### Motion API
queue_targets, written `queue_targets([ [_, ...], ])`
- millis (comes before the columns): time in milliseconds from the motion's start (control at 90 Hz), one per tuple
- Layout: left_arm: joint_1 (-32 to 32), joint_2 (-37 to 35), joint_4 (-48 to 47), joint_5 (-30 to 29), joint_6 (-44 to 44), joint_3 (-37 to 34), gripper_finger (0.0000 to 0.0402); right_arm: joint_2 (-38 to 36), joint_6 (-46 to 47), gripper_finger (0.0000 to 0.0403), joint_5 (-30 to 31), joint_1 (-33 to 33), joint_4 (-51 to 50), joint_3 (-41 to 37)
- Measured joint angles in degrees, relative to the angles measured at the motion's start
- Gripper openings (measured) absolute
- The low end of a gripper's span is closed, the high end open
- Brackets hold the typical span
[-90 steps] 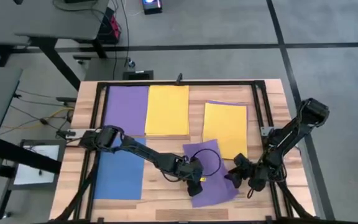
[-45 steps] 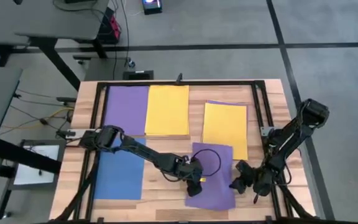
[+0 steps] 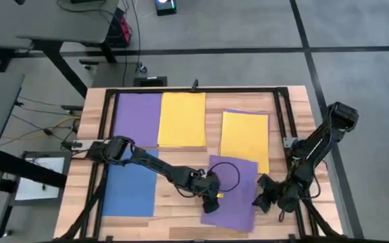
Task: Organize paper
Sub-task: Stack the purple colored paper on top of the other purple colored paper
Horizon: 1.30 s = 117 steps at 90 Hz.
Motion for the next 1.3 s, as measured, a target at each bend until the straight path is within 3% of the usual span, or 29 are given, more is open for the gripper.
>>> queue_targets([
  [156,0.00,0.00,-0.11,0.00,0.69,0.02,0.0082,-3.46,9.36,0.0143,-0.06,-0.26,-21.08,2.13],
  [267,0.19,0.00,-0.12,0.01,1.15,0.02,0.0082,-3.80,16.40,0.0142,-1.78,0.11,-27.81,1.70],
  [467,0.61,0.00,0.55,0.04,1.11,0.02,0.0082,0.72,21.96,0.0144,-2.17,1.49,-18.41,0.34],
  [689,0.61,0.00,1.81,0.06,1.07,-0.02,0.0082,5.56,28.56,0.0177,0.59,1.34,-16.69,-1.45],
  [922,0.61,0.00,1.99,0.04,1.37,-0.04,0.0082,6.05,28.55,0.0205,7.43,0.40,-15.01,-2.35],
  [1300,0.61,0.00,2.13,0.04,3.16,-0.07,0.0082,9.11,24.84,0.0198,13.09,-2.64,-9.43,-2.66],
])
